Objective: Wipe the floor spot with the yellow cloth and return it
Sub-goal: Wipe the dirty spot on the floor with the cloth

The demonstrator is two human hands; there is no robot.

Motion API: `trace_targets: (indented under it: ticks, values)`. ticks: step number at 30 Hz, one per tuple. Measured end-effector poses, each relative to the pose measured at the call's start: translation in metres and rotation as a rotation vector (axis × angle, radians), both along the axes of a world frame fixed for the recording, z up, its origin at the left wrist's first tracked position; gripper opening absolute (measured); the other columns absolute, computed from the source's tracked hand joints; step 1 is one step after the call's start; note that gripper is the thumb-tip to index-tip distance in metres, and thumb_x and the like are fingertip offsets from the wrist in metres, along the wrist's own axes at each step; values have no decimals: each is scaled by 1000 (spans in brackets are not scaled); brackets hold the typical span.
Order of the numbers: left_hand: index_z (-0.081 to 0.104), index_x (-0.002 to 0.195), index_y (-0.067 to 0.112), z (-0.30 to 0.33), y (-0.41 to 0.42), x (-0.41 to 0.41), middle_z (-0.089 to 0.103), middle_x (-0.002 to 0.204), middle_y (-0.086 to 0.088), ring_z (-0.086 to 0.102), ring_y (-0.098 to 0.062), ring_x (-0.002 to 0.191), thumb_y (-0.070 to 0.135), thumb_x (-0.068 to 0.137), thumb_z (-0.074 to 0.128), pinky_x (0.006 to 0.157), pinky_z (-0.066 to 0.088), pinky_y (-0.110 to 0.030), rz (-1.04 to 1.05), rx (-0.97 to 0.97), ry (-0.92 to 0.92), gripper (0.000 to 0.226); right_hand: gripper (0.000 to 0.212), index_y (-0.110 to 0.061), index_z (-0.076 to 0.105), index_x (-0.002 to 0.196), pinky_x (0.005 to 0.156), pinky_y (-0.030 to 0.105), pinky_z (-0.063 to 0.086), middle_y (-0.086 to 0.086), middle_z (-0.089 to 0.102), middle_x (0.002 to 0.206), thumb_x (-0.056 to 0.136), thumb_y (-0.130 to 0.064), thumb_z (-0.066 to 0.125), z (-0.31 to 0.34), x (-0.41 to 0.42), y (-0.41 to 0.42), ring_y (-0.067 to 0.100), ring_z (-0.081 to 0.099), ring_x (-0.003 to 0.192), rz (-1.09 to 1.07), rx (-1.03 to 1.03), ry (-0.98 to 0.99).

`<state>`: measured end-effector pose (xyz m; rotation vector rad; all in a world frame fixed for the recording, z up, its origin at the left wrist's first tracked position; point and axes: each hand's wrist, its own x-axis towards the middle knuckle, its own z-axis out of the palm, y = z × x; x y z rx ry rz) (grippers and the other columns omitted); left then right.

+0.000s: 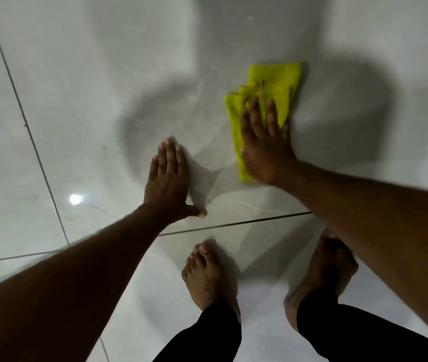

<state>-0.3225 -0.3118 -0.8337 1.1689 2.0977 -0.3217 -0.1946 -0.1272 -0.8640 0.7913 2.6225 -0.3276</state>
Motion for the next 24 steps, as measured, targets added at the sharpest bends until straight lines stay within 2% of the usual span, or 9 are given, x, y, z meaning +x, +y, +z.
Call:
trace_targets:
  ticks: [5, 7, 10, 11, 13, 16, 19, 22, 24]
  values:
    - [-21, 146, -4, 0, 4, -4, -22, 156, -32, -22, -43, 145, 86, 39, 70, 118, -9, -47, -13, -5, -11, 167, 68, -14, 20, 152, 112, 59, 28, 12, 22, 161, 88, -31, 30, 9, 99, 47, 42, 18, 147, 550, -31, -25]
    - [-22, 146, -3, -1, 3, -6, -23, 156, -31, -24, -42, 145, 87, 38, 70, 118, -9, -48, -11, 11, -17, 168, 70, -10, 17, 153, 106, 61, 34, 18, 23, 160, 89, -33, 34, 3, 94, 74, 47, 21, 145, 467, 73, -60]
    - [-21, 146, -3, -4, 3, -5, -22, 157, -31, -22, -44, 145, 87, 37, 70, 118, -8, -49, -19, 18, -18, 168, 74, -8, 14, 153, 106, 68, 27, 19, 13, 162, 90, -33, 45, 1, 34, 53, 49, 11, 146, -59, 63, -53]
    - [-20, 146, -3, -3, 3, -5, -21, 157, -31, -22, -44, 145, 87, 37, 70, 118, -8, -49, -23, 16, -15, 168, 75, -8, 15, 152, 107, 70, 23, 19, 13, 162, 89, -32, 48, 2, 18, 33, 50, 10, 146, -134, 43, -29]
    - [-19, 146, -4, -3, 4, -4, -20, 157, -32, -20, -45, 145, 86, 38, 70, 119, -6, -50, -27, 9, -2, 167, 73, -9, 20, 151, 108, 68, 24, 17, 19, 161, 88, -28, 49, 1, 10, -9, 49, 15, 145, -12, 51, 35]
    - [-19, 146, -6, -1, 6, -4, -19, 156, -33, -18, -46, 146, 86, 38, 70, 120, -3, -51, -26, -13, 7, 167, 64, -15, 25, 151, 110, 60, 27, 8, 25, 161, 91, -24, 46, -1, 60, -45, 40, 20, 147, 370, 57, 117]
    - [-20, 146, -5, 0, 7, -4, -22, 156, -33, -20, -45, 145, 87, 38, 68, 121, -2, -52, -23, -22, 6, 168, 62, -21, 26, 151, 114, 57, 27, 3, 27, 159, 91, -29, 40, -7, 118, 12, 37, 24, 146, 748, 16, 94]
    - [-21, 146, -5, -1, 6, -4, -23, 156, -32, -21, -45, 145, 87, 37, 68, 120, -1, -53, -37, -12, 10, 168, 68, -21, 21, 151, 108, 56, 33, 6, 34, 157, 86, -38, 35, 1, 145, 75, 37, 33, 142, 696, 63, 50]
    - [-21, 146, -5, 1, 6, -3, -23, 156, -32, -20, -46, 146, 87, 37, 69, 121, 1, -53, -34, -17, 14, 169, 64, -21, 28, 149, 105, 61, 35, 10, 36, 156, 87, -36, 33, 15, 144, 67, 40, 34, 141, 583, 57, 46]
